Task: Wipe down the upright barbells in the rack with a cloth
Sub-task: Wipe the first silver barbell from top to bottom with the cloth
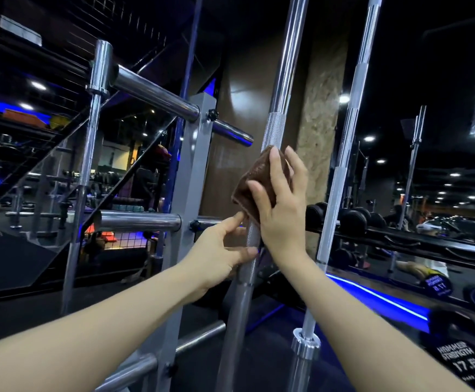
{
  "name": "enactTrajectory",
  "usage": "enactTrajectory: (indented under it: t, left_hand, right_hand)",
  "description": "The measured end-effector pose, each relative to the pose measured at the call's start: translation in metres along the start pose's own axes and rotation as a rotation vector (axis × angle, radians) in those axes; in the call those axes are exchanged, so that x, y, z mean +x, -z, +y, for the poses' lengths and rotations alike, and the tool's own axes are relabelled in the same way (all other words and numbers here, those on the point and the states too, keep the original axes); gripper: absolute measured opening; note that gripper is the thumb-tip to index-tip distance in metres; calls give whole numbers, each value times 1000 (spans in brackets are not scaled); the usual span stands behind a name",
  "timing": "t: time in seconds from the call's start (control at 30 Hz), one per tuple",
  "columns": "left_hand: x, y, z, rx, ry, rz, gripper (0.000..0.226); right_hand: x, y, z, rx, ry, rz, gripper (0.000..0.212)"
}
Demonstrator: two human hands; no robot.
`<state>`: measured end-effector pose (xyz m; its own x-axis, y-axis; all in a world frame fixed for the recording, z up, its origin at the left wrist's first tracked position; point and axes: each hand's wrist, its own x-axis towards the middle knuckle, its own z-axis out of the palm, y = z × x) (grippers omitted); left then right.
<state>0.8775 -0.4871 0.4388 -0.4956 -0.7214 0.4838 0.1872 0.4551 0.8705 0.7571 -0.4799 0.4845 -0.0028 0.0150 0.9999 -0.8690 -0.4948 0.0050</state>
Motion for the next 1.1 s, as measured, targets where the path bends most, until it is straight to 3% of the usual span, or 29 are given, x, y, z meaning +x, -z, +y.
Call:
enactTrajectory:
  t: [0.2, 0.43, 0.7, 0.93, 1.1]
  left_hand:
    - [4, 3, 0, 55, -44, -17, 74]
    - [7, 2, -4, 66, -83, -14, 76]
    - [15, 5, -15, -7, -116, -79, 73]
    - [18, 7, -19, 67, -116, -39, 76]
    - [22, 7, -27, 62, -141, -43, 76]
  right_hand:
    - [82, -4, -6, -31, -107, 84, 55]
    - [10, -4, -3, -86, -105, 68, 62]
    - [99, -3, -18, -233, -381, 12, 62]
    - [23, 0, -26, -415, -337, -73, 66]
    - [76, -2, -22, -413, -375, -60, 65]
